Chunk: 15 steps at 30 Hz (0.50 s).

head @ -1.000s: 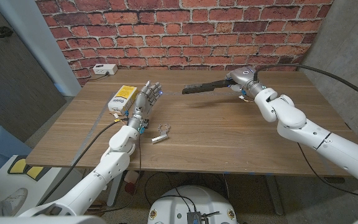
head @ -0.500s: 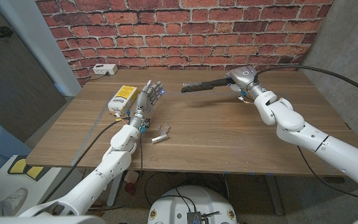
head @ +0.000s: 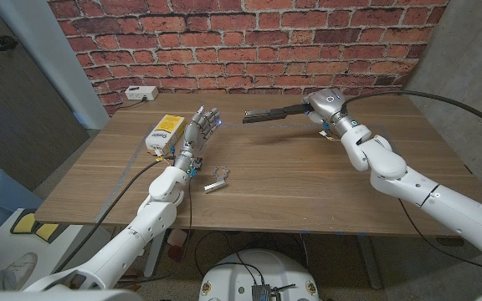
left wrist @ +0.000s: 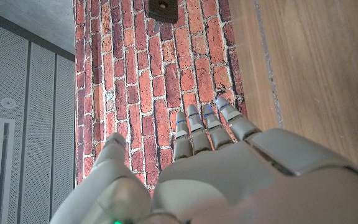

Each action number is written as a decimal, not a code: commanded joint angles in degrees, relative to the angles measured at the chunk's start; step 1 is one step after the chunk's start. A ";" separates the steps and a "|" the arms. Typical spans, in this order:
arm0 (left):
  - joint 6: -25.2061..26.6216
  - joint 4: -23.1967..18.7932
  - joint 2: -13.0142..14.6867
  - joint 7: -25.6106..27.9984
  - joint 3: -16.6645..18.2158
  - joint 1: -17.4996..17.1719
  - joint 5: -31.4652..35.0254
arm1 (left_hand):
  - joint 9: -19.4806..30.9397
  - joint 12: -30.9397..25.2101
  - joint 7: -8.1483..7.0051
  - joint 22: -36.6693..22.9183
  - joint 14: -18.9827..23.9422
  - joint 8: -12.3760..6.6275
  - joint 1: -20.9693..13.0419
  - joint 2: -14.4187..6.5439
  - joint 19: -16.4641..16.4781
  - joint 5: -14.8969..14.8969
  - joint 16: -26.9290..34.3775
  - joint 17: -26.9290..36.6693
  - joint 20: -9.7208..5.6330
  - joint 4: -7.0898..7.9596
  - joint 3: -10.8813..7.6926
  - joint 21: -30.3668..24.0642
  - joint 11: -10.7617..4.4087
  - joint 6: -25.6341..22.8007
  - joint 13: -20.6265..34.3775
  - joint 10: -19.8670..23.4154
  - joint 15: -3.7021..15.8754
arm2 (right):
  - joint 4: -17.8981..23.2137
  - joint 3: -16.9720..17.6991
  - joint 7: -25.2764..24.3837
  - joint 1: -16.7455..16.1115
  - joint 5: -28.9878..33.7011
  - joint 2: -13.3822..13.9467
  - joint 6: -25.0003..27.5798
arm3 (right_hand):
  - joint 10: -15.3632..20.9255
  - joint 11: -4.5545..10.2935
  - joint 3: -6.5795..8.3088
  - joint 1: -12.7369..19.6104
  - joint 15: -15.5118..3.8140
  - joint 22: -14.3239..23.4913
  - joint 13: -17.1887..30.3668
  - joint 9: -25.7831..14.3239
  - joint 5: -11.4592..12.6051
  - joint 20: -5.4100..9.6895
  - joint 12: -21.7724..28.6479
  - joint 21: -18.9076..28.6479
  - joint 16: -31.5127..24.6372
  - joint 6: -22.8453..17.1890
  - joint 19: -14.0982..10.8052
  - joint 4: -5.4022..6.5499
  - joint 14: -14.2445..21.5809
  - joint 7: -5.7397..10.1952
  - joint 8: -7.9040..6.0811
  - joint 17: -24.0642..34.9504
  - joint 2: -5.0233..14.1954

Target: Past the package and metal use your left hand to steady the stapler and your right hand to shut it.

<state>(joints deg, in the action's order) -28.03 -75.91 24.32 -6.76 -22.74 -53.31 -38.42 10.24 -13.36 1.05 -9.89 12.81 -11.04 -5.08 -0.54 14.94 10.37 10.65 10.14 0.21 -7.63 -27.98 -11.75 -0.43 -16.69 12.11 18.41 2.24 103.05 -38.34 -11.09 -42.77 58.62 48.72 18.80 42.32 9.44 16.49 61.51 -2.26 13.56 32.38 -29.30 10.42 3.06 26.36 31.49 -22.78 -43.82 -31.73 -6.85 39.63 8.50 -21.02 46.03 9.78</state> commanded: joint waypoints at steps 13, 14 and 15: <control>-1.42 -0.36 -0.49 -0.41 -0.08 -0.05 0.03 | 0.21 -0.39 -0.10 -0.10 1.17 -0.46 -0.77 -0.11 -0.19 0.01 0.32 0.04 -0.52 -0.37 0.00 0.37 -0.17 -1.41 0.24 1.20 0.81 | -1.95 -1.24 -9.19 0.37 2.49 -1.81 0.30 | 1.13 0.13 3.78 -0.14 -11.07 0.00 -0.99 -0.85 0.32 7.04 -0.60 1.48 0.51 -1.98 -0.01 2.88 3.13 0.95 0.55 0.38 0.10; -1.43 -0.42 -0.52 -0.68 -0.07 -0.06 -0.22 | 0.21 -0.38 -0.15 -0.10 1.15 -0.46 -0.78 -0.11 -0.24 0.01 0.31 0.04 -0.47 -0.37 0.00 0.39 -0.17 -1.43 0.24 1.19 0.76 | -2.06 -1.28 -9.58 0.43 2.56 -1.88 0.26 | 1.12 0.20 3.79 -0.16 -11.05 -0.01 -1.04 -0.84 0.32 7.05 -0.64 1.53 0.56 -2.03 0.01 2.88 3.14 0.95 0.56 0.37 0.12; -1.45 -0.47 -0.56 -0.95 -0.05 -0.09 -0.50 | 0.21 -0.37 -0.16 -0.10 1.15 -0.47 -0.79 -0.11 -0.24 0.00 0.29 0.04 -0.43 -0.37 0.00 0.39 -0.07 -1.48 0.24 1.17 0.76 | -2.24 -1.34 -10.08 0.48 2.69 -2.00 0.27 | 1.19 0.21 3.76 -0.21 -11.02 -0.02 -1.12 -0.81 0.31 7.06 -0.67 1.59 0.59 -2.02 0.06 2.88 3.20 0.98 0.62 0.38 0.11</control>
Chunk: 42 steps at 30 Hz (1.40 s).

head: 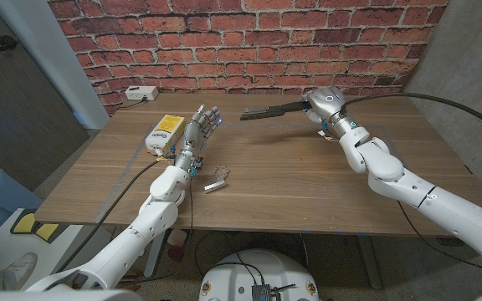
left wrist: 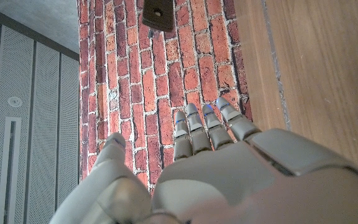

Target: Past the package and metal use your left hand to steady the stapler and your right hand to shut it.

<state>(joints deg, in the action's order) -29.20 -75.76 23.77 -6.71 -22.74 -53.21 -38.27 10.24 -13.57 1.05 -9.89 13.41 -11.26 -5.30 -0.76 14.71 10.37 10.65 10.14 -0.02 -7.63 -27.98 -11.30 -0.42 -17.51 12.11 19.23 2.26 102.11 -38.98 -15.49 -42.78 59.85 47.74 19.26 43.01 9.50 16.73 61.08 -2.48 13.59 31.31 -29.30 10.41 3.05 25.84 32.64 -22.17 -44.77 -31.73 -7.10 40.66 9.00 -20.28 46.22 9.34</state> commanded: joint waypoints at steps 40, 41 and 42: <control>-0.31 -0.84 0.64 -5.90 0.12 -0.02 -3.05 | 0.32 0.71 -7.67 -0.39 2.90 -0.16 -7.85 1.75 3.47 -0.13 0.60 0.18 11.29 -2.77 -1.74 -0.85 -1.23 0.72 0.92 -2.87 -5.87 | -5.47 -2.54 -14.89 1.79 1.37 -3.67 0.16 | 1.32 0.29 3.17 -0.17 -10.83 -0.44 -0.27 -0.14 0.31 7.38 -0.29 2.65 0.81 -2.24 0.68 2.38 3.36 1.05 0.86 0.72 0.44; -0.48 -0.70 0.62 -5.89 0.09 0.01 -2.86 | 0.33 0.75 -7.74 -0.41 2.96 -0.03 -8.70 1.95 4.19 -0.15 0.57 0.19 11.30 -2.91 -1.93 -1.07 -1.14 1.14 0.95 -3.10 -5.80 | -5.48 -2.56 -14.91 1.80 1.29 -3.74 0.26 | 1.37 0.25 3.16 -0.18 -10.85 -0.45 -0.28 -0.13 0.31 7.39 -0.29 2.70 0.83 -2.30 0.70 2.36 3.37 0.97 0.87 0.74 0.42; -0.68 -0.53 0.71 -5.85 0.01 0.09 -2.47 | 0.33 0.79 -7.92 -0.43 3.09 0.05 -9.50 2.13 4.67 -0.17 0.58 0.20 11.02 -3.01 -2.10 -1.19 -1.05 1.50 0.97 -3.32 -5.50 | -5.54 -2.62 -14.95 1.81 1.41 -3.87 0.58 | 1.38 0.24 3.17 -0.13 -10.90 -0.46 -0.26 -0.11 0.32 7.41 -0.28 2.76 0.86 -2.28 0.72 2.30 3.36 1.04 0.91 0.75 0.41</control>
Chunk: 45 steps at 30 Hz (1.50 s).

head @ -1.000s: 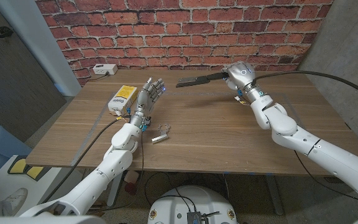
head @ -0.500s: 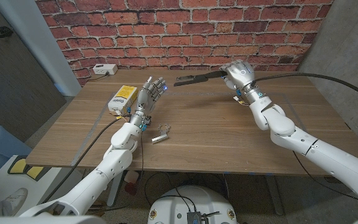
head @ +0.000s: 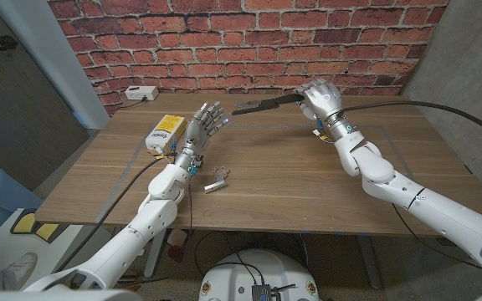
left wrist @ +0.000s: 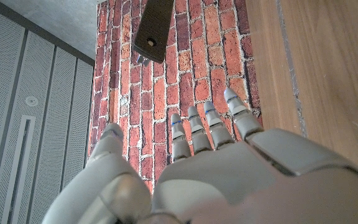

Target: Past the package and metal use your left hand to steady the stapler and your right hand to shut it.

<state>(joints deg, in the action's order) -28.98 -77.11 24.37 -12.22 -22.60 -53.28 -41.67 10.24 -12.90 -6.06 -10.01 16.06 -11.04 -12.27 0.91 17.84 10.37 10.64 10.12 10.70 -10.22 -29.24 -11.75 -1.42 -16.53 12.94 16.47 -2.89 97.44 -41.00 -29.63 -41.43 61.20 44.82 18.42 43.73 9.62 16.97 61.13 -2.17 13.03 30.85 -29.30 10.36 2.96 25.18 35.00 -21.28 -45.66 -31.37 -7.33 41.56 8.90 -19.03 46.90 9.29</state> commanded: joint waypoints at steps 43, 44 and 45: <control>6.98 -6.73 3.58 11.04 -1.36 -0.39 8.08 | 0.71 -6.05 -0.12 -0.64 19.55 -1.68 -19.53 7.02 38.36 -0.34 4.98 1.27 -10.40 2.19 6.25 -10.26 -4.22 10.02 5.26 7.08 11.57 | -4.22 -4.16 -3.90 3.12 1.45 -4.24 6.09 | 1.05 -0.09 2.69 -0.36 -11.18 -0.23 -0.28 0.50 0.34 7.45 -0.29 2.59 0.51 -2.14 1.28 1.87 3.13 0.83 0.72 0.97 0.70; 6.99 -6.91 3.63 11.09 -1.36 -0.45 8.09 | 0.73 -6.05 0.00 -0.64 19.70 -1.74 -19.48 7.09 38.40 -0.34 4.99 1.25 -10.42 2.19 6.31 -10.26 -4.22 9.84 5.29 7.11 11.63 | -4.44 -4.34 -4.14 3.22 1.75 -4.29 6.17 | 1.03 -0.13 2.73 -0.37 -11.16 -0.24 -0.30 0.52 0.36 7.46 -0.33 2.67 0.61 -2.19 1.31 1.88 3.11 0.78 0.74 0.94 0.77; 7.02 -7.14 3.69 11.26 -1.36 -0.52 8.23 | 0.76 -6.07 0.09 -0.64 19.78 -1.91 -19.39 7.18 38.45 -0.34 4.95 1.21 -10.42 2.20 6.40 -10.24 -4.17 9.38 5.34 7.19 11.66 | -4.67 -4.44 -4.54 3.27 1.86 -4.39 6.17 | 1.02 -0.13 2.72 -0.35 -11.19 -0.24 -0.35 0.53 0.35 7.48 -0.37 2.72 0.64 -2.17 1.31 1.83 3.08 0.81 0.78 0.95 0.70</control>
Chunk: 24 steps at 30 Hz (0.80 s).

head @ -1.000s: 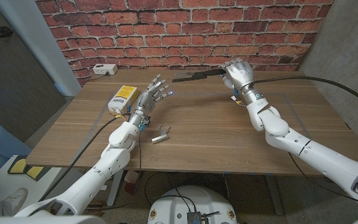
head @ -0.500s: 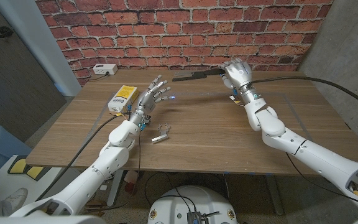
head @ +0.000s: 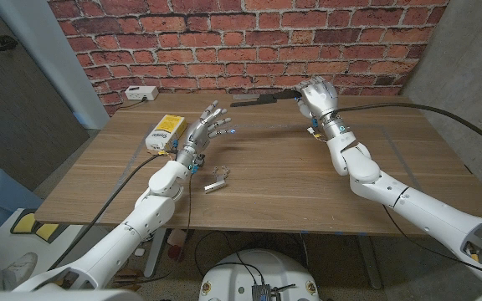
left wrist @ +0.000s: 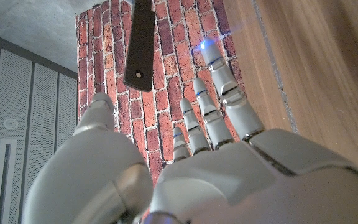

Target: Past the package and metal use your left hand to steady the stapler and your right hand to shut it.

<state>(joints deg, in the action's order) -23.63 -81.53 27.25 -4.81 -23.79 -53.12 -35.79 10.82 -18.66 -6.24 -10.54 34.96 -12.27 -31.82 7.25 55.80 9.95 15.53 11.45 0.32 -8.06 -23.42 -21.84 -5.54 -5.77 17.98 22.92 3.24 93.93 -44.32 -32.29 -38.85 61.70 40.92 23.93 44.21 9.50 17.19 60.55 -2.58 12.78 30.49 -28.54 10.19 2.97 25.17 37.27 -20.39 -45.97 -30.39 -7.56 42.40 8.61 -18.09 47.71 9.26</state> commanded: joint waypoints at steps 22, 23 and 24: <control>3.96 -8.00 0.78 10.19 -0.10 -3.12 4.66 | 1.82 -0.54 -1.47 -0.30 3.73 -4.23 3.19 1.14 0.89 0.26 -0.48 -0.15 -0.99 1.09 2.62 0.64 -1.13 -10.38 2.01 1.40 6.15 | -3.07 -2.17 -5.65 1.08 1.67 -0.20 -0.19 | -0.22 0.01 2.64 -0.12 -10.72 -0.10 0.26 0.01 0.56 7.58 -0.88 1.33 0.98 -1.31 2.14 2.11 1.28 0.84 0.76 0.08 0.94; 3.89 -8.00 0.72 10.14 -0.13 -3.13 4.60 | 1.92 -0.61 -1.28 -0.30 3.77 -4.44 3.41 1.18 0.87 0.27 -0.52 -0.14 -0.97 1.16 2.75 0.69 -1.00 -10.86 2.07 1.60 6.14 | -3.26 -2.22 -6.20 1.10 1.65 -0.20 -0.44 | -0.36 -0.08 2.65 -0.12 -10.72 -0.10 0.27 0.02 0.57 7.61 -0.95 1.35 1.04 -1.25 2.26 2.09 1.20 0.84 0.82 0.09 0.93; 3.83 -8.02 0.67 10.17 -0.15 -3.15 4.62 | 1.97 -0.66 -1.08 -0.30 3.81 -4.55 3.54 1.21 0.76 0.28 -0.54 -0.14 -0.92 1.20 2.83 0.75 -1.00 -11.10 2.11 1.71 6.13 | -3.32 -2.26 -6.45 1.09 1.67 -0.18 -0.53 | -0.51 -0.10 2.62 -0.15 -10.70 -0.10 0.32 0.03 0.56 7.55 -1.00 1.37 1.12 -1.18 2.50 2.09 1.07 0.93 0.89 0.12 0.88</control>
<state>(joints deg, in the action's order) -20.70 -88.08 27.97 3.83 -23.80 -55.67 -31.58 12.44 -19.08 -7.38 -10.53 38.20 -16.33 -29.02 8.36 56.71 9.95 15.04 11.19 -0.60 -6.89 -20.94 -21.29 -6.48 -15.93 19.83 24.02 3.87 91.44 -46.16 -36.71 -37.93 63.34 40.45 24.20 44.10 9.40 17.19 60.54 -2.81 12.49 30.71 -28.39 10.41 2.76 24.30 38.38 -19.50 -46.27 -28.54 -7.55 42.38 8.32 -17.42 47.64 9.27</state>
